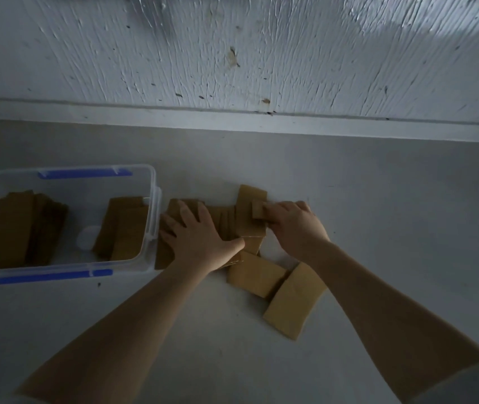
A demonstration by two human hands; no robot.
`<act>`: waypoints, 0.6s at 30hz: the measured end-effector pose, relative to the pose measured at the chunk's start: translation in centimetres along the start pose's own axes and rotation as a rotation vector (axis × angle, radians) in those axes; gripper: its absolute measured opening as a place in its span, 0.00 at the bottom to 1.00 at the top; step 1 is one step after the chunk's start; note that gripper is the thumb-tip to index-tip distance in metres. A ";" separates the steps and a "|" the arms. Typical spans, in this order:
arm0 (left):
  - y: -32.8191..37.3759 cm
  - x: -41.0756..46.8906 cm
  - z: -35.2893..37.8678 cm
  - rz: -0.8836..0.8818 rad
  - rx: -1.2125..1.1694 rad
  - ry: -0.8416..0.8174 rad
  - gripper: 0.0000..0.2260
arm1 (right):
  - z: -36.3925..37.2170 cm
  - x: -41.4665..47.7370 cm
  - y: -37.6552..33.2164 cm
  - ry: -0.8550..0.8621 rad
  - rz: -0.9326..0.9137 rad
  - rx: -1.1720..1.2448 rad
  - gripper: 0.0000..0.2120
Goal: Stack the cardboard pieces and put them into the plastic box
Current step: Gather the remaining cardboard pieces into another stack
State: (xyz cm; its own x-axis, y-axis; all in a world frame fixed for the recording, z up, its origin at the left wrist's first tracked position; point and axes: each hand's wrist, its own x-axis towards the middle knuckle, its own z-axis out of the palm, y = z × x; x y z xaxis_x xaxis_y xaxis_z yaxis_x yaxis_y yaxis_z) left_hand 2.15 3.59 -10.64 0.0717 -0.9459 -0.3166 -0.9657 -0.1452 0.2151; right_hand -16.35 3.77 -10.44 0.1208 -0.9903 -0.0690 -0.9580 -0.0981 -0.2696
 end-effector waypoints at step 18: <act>-0.4 -0.5 -2.1 0.020 -0.282 -0.064 0.35 | -0.2 3.4 -7.3 -0.101 0.699 0.577 0.19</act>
State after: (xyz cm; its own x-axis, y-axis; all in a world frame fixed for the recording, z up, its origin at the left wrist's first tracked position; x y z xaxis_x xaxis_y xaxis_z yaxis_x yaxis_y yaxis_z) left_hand 3.02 3.48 -8.66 0.0289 -0.9304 -0.3654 -0.8585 -0.2104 0.4677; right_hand -9.00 1.12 -8.54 -0.3901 -0.7898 -0.4732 -0.5462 0.6123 -0.5716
